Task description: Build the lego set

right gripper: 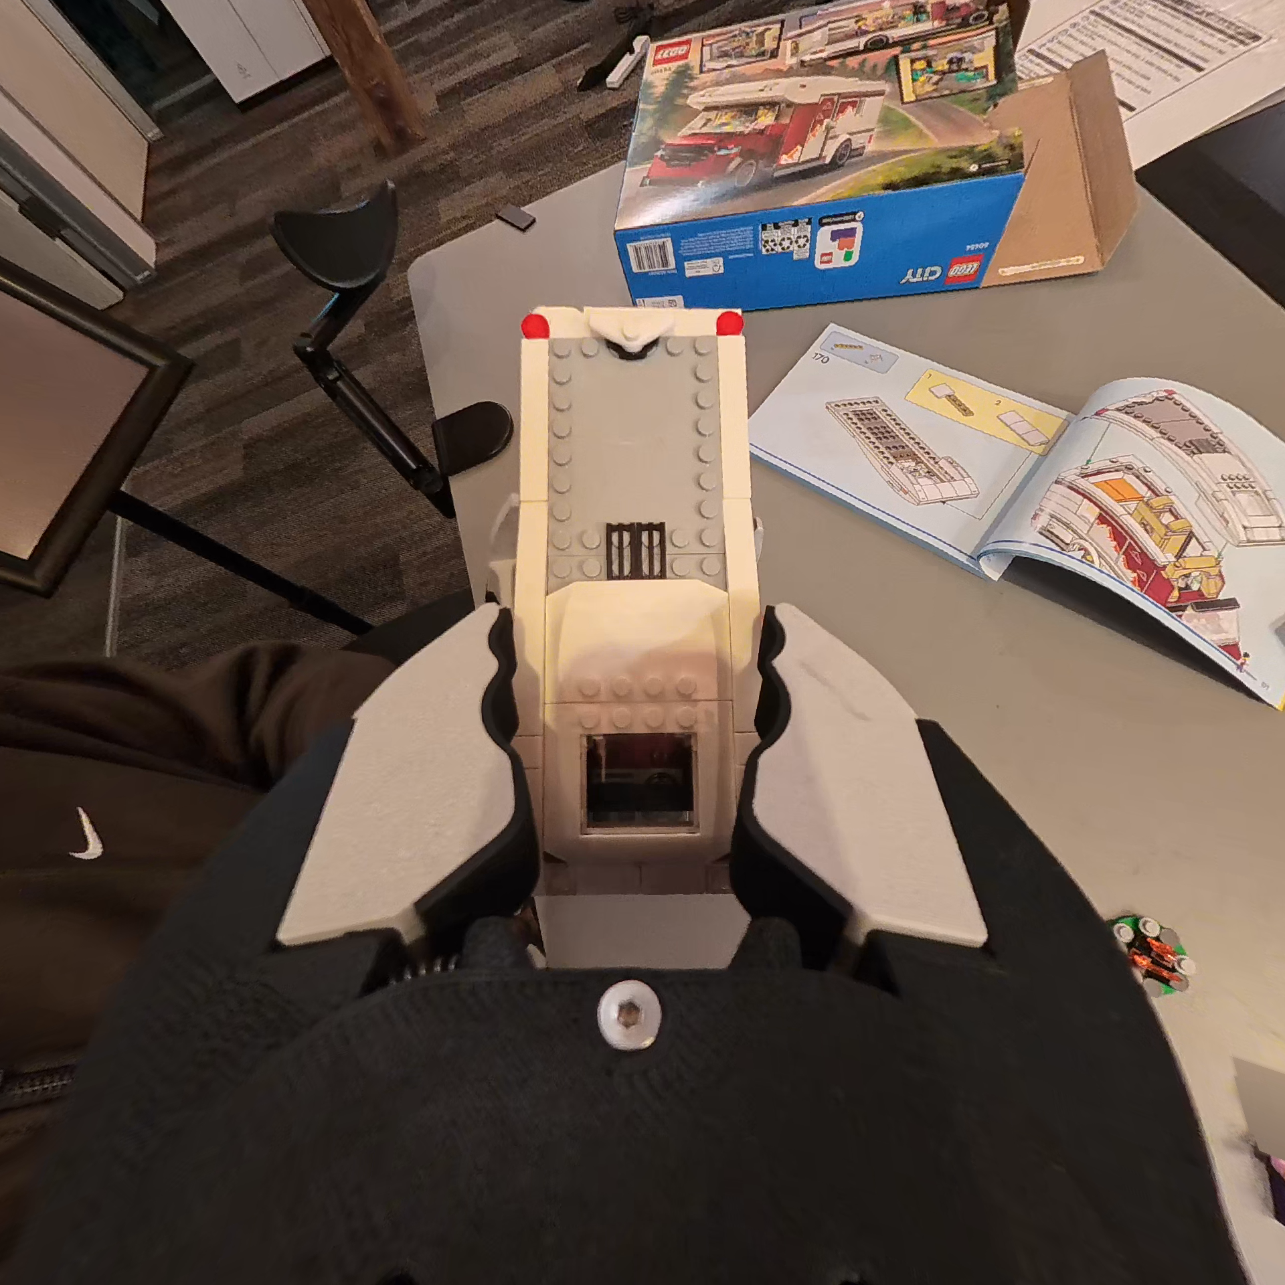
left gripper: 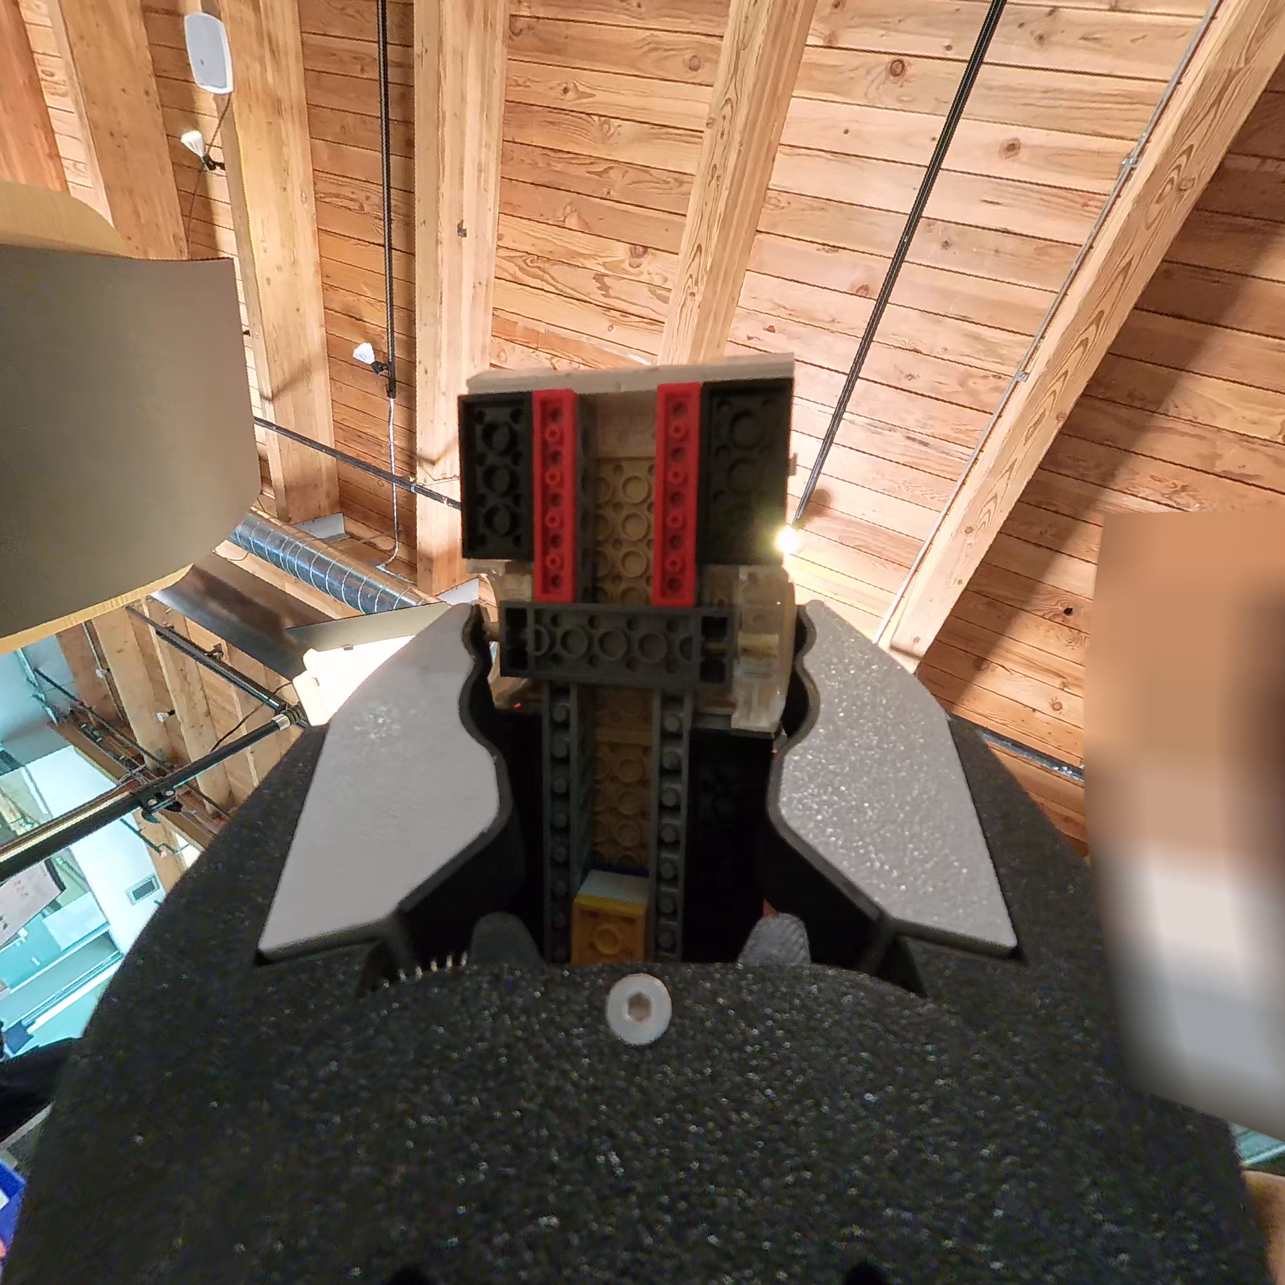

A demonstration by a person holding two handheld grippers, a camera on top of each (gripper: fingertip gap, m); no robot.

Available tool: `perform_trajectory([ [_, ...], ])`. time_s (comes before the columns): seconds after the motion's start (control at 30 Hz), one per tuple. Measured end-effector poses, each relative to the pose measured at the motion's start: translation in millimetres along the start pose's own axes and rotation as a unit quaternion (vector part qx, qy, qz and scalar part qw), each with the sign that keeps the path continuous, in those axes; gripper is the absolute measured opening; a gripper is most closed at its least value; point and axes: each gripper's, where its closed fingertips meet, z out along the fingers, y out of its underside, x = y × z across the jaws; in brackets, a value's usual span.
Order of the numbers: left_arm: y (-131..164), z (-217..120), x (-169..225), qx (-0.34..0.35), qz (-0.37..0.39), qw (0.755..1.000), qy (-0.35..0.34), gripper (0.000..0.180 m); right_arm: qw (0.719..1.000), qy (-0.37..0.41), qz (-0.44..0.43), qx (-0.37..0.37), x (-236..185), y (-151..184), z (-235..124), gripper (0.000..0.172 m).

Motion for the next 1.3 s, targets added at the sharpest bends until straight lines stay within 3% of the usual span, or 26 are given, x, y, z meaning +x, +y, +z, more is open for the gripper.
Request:
perform_trajectory([
  [0.37,-2.1,-1.3,-1.8,0.006,-0.001,1.0,-0.006,0.082,1.0,-0.002,0.016,0.02,1.9,-3.6,1.9,0.065],
  [0.5,-1.4,-2.3,-3.5,0.009,-0.009,1.0,-0.01,0.082,0.999,0.001,0.019,0.035,4.0,-7.4,3.2,0.049],
  [0.9,3.9,-7.1,-20.0,0.059,-0.084,0.992,-0.068,0.082,0.998,0.033,0.016,0.052,16.8,-18.1,12.6,0.053],
  [1.3,12.2,16.2,-27.9,0.076,-0.143,0.984,-0.07,0.082,0.998,0.032,-0.015,0.05,22.2,-44.8,-7.0,0.055],
])
